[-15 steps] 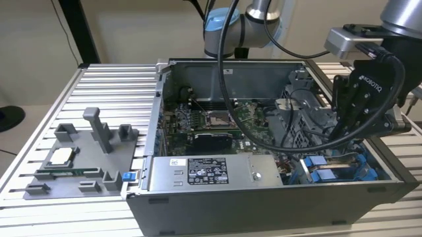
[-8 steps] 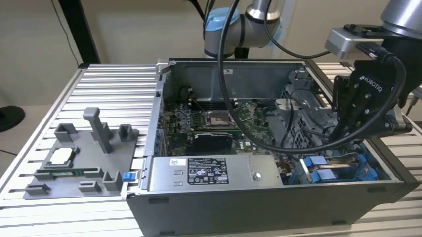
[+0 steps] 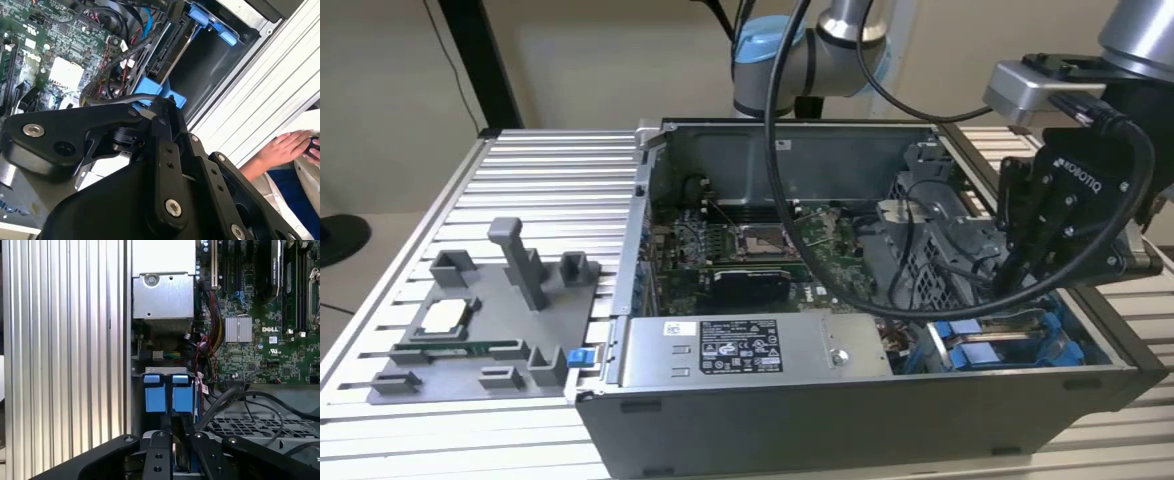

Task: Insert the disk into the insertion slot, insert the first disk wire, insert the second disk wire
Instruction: 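Insert the first disk wire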

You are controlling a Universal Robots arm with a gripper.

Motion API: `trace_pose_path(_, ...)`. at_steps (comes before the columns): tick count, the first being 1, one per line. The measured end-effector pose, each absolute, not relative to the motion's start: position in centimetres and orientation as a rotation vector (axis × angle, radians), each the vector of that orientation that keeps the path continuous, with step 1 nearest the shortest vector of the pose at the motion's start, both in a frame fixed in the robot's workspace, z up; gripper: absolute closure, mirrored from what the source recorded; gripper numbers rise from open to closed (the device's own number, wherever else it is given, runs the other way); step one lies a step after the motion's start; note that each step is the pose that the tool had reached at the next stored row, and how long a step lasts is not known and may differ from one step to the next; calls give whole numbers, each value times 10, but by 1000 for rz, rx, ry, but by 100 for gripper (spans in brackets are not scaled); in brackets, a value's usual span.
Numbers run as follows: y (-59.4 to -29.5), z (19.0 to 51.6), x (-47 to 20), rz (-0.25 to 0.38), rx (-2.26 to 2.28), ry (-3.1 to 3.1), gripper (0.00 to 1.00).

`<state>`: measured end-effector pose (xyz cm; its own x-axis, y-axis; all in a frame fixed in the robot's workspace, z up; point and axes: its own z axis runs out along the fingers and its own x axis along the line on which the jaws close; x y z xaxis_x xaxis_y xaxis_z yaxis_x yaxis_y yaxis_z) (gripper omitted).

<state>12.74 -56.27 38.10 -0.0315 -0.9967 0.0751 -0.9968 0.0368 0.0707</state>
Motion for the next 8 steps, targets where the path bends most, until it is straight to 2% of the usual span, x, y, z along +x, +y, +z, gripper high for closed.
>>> trace_pose_path(8, -564, 378, 133, 8, 2112, -2186, 100)
